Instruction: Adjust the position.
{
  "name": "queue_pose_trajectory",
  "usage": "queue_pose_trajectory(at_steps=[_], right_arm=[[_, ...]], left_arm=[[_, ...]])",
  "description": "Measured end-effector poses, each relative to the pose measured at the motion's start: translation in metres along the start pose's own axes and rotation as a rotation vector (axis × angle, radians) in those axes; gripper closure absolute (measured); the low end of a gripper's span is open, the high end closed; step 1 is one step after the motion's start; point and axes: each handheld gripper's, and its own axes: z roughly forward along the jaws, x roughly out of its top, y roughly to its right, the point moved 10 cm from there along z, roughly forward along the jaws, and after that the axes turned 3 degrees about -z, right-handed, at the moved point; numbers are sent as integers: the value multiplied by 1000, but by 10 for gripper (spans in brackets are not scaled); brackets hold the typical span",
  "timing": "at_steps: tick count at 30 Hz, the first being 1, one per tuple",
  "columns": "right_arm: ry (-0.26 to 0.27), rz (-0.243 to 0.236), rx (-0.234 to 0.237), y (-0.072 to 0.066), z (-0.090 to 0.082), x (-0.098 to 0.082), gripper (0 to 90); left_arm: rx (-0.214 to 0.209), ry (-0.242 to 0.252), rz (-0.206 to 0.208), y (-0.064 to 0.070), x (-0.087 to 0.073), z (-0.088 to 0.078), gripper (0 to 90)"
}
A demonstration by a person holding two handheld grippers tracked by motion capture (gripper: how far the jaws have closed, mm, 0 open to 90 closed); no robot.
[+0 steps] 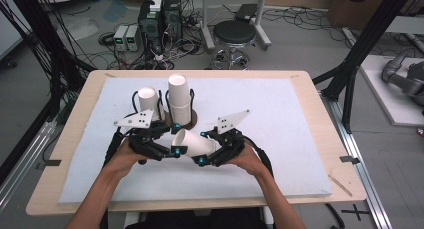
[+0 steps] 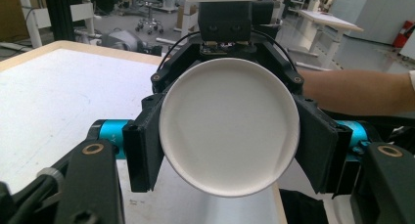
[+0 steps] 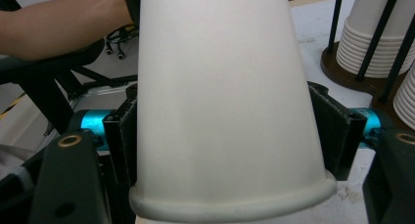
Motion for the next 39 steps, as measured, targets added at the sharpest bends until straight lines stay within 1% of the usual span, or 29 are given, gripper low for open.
queue_pose_trajectory(at_steps=[2, 3, 4, 5, 6, 7, 9, 10, 11, 12, 14, 15, 16, 17, 18, 20, 25, 27, 28, 29, 30, 31, 32, 34, 35, 37, 38, 39], right_arm=[[-4, -17, -3, -1, 0, -1, 293], [-4, -17, -3, -1, 0, -1, 293], [-3, -23, -1, -1, 0, -1, 299], [-6, -24, -2, -1, 1, -2, 316], [-12, -34, -9, -1, 1, -2, 316], [-15, -33, -9, -2, 1, -2, 316], [-9, -37, -13, -2, 1, -2, 317], [-9, -37, -13, -2, 1, -2, 317], [-9, -35, -13, -2, 1, -2, 317], [-13, -34, -10, -2, 0, -2, 317], [-7, -34, -17, -1, 0, -1, 318], [-7, -34, -17, -1, 0, -1, 318], [-10, -35, -16, -1, -1, -2, 318], [-10, -35, -16, -1, -1, -2, 318], [-11, -29, -19, -1, -1, -2, 318], [-14, -34, -17, -1, -1, -2, 318], [-15, -35, -15, -1, -1, -2, 319], [-16, -33, -18, -1, -1, -2, 319], [-17, -36, -19, 0, -1, -3, 318], [-17, -29, -20, 0, -1, -3, 318], [-21, -32, -20, 0, -1, -3, 319], [-25, -32, -20, 0, -2, -4, 318], [-41, -27, -25, 0, -3, -5, 318], [-47, -31, -29, 1, -3, -5, 318], [-58, -36, -32, 2, -4, -6, 318], [-71, -30, -35, 2, -7, -6, 318], [-84, -29, -37, 3, -8, -6, 318], [-95, -33, -42, 3, -9, -6, 318]], left_arm=[[3, -7, 6, 0, -1, 0, 342], [7, -9, 6, 0, -1, 1, 342], [24, -18, 17, -1, -2, 1, 337], [38, -28, 24, -2, -4, 1, 260], [43, -30, 22, -3, -4, 1, 260], [48, -31, 9, -4, -5, 1, 214], [31, -25, 1, -4, -5, 0, 92], [29, -17, -3, -4, -4, 0, 92], [39, -21, 11, -5, -4, -1, 88], [50, -24, 12, -6, -4, -2, 70], [58, -31, 13, -7, -6, -3, 66], [59, -30, 11, -8, -6, -4, 66], [51, -33, 5, -8, -7, -4, 66], [47, -29, -7, -7, -7, -4, 66], [42, -36, -6, -7, -7, -4, 66], [36, -30, -14, -6, -7, -4, 66], [46, -46, -25, -8, -8, -4, 66], [59, -55, -18, -10, -9, -5, 66], [66, -65, -18, -10, -9, -5, 66], [73, -85, -16, -10, -10, -5, 66], [77, -105, -9, -10, -11, -6, 66], [76, -127, -5, -8, -12, -6, 66], [66, -143, 4, -6, -12, -6, 66], [51, -172, 6, -2, -12, -7, 66], [49, -193, 7, -1, -13, -8, 66], [55, -228, -1, -2, -15, -10, 66], [59, -238, -1, -3, -15, -12, 66], [62, -254, 6, -5, -17, -13, 66]])
